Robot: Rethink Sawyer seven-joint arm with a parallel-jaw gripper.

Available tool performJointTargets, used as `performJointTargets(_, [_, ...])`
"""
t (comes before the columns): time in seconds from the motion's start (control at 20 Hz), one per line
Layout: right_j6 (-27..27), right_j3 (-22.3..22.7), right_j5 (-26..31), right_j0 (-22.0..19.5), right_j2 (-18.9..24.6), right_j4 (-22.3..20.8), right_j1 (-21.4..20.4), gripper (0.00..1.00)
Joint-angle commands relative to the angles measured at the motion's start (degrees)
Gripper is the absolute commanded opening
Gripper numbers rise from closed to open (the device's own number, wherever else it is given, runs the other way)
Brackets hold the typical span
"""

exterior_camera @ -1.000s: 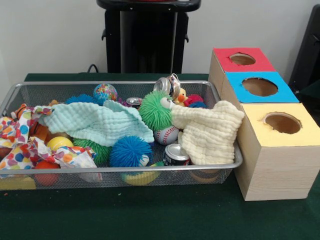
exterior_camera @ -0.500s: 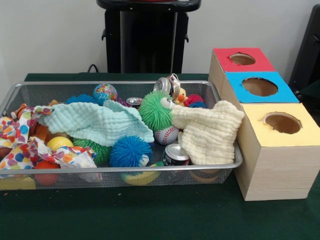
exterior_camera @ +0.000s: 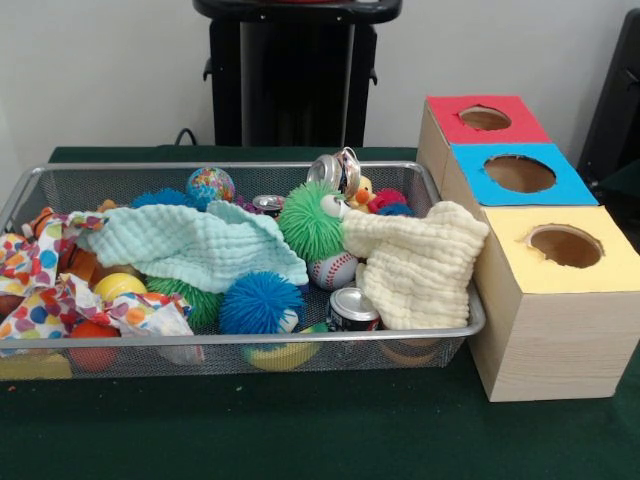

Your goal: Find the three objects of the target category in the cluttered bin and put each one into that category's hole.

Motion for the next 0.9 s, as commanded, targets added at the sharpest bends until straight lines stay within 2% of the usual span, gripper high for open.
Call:
performJointTargets(0.05, [-18.08, 8.94, -2.09, -1.22, 3.50, -4.25, 3.75, 0.00])
performJointTargets(0.9, [-16.94, 9.65, -7.11, -4.06, 6.02, -8.63, 9.43, 0.00])
